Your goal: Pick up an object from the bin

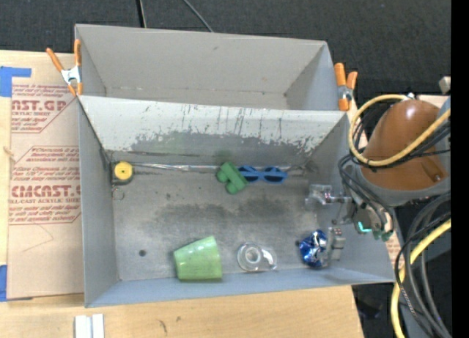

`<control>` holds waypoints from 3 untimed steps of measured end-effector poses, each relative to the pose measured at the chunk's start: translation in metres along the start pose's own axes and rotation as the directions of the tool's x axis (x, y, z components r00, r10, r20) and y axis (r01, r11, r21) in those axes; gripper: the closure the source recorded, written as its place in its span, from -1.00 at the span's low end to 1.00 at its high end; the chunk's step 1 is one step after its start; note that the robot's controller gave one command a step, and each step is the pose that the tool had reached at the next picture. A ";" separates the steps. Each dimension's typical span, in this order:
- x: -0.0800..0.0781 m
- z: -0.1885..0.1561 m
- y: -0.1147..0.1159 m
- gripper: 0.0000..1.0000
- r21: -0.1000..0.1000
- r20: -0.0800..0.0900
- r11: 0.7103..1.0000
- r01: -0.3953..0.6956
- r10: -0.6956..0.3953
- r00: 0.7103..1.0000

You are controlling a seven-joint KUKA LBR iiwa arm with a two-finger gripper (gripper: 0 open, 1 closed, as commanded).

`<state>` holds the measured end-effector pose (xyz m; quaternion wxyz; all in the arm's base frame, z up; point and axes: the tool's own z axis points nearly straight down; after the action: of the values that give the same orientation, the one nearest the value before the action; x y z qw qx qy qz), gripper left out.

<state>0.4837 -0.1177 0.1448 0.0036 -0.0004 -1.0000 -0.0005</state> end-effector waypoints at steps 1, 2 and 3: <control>-0.057 0.023 0.018 -1.00 0.001 0.010 0.995 0.103 -0.103 0.995; -0.007 0.054 -0.033 -1.00 0.002 0.003 0.975 0.221 -0.221 0.975; -0.011 0.053 -0.029 1.00 0.003 0.014 0.974 0.224 -0.224 0.974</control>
Offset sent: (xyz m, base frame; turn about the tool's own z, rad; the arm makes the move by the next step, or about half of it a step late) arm 0.0553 0.0161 -0.0224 -0.1015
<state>0.4943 -0.1471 0.0919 -0.0036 0.1125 -0.9936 -0.0002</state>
